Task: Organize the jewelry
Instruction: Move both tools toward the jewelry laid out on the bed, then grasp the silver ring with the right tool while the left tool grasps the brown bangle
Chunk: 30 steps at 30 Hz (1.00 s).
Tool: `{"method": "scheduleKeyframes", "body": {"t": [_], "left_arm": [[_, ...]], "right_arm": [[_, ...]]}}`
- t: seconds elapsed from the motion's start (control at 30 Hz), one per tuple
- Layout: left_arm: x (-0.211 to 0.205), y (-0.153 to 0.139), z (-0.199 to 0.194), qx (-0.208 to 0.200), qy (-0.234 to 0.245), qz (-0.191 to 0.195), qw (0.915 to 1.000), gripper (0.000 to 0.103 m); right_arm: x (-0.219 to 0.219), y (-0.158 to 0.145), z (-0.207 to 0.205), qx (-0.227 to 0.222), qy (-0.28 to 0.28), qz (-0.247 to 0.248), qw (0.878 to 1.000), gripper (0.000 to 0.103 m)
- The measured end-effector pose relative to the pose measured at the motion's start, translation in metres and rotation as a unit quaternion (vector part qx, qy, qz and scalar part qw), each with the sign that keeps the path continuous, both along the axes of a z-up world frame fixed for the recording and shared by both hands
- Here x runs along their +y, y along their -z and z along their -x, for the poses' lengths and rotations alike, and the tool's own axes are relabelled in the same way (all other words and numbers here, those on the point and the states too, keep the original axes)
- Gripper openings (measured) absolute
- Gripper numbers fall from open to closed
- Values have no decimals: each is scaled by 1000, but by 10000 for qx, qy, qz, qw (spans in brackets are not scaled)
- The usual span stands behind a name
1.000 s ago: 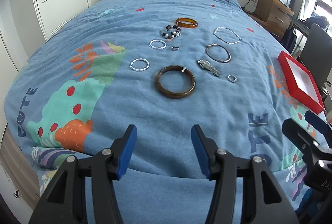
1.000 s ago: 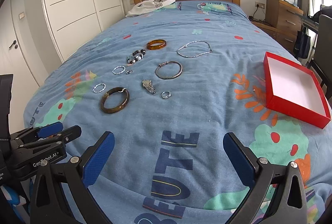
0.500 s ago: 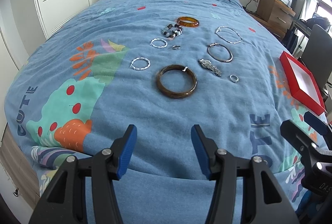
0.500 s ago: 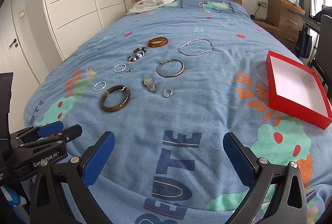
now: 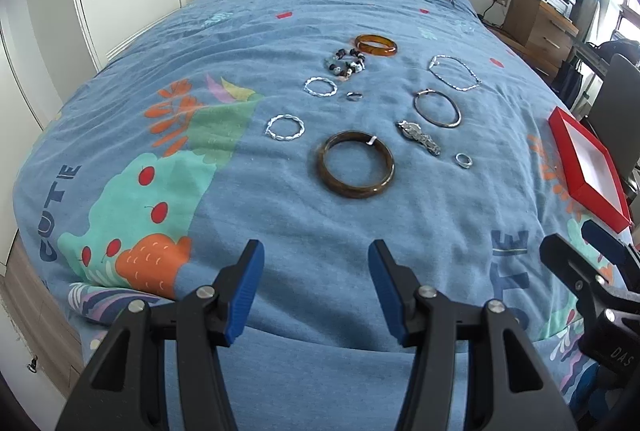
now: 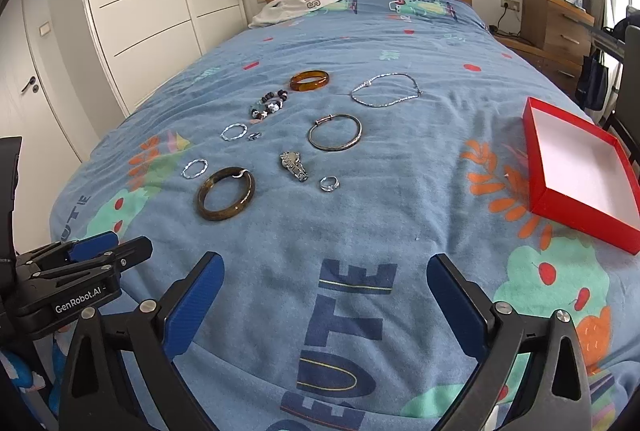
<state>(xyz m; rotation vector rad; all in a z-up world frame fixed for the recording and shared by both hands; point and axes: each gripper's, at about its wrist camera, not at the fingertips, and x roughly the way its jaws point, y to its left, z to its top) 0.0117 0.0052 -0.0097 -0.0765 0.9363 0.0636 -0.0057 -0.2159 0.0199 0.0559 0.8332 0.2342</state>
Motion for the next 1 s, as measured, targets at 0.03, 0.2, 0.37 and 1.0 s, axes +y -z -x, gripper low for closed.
{"method": "scheduleKeyframes", "body": {"t": [0.03, 0.2, 0.37, 1.0], "left_arm": [[1, -1, -1, -2, 4, -8, 10000, 52], [4, -5, -5, 6, 58, -93, 9999, 52], [7, -4, -17, 46, 146, -75, 9999, 52], [14, 42, -104, 441, -62, 202, 9988, 51]], "right_arm": [[0, 1, -1, 14, -9, -12, 10000, 97], [0, 4, -8, 73, -11, -34, 10000, 95], [-1, 7, -19, 108, -72, -77, 9999, 84], [0, 39, -100, 375, -555, -231, 9975, 48]]}}
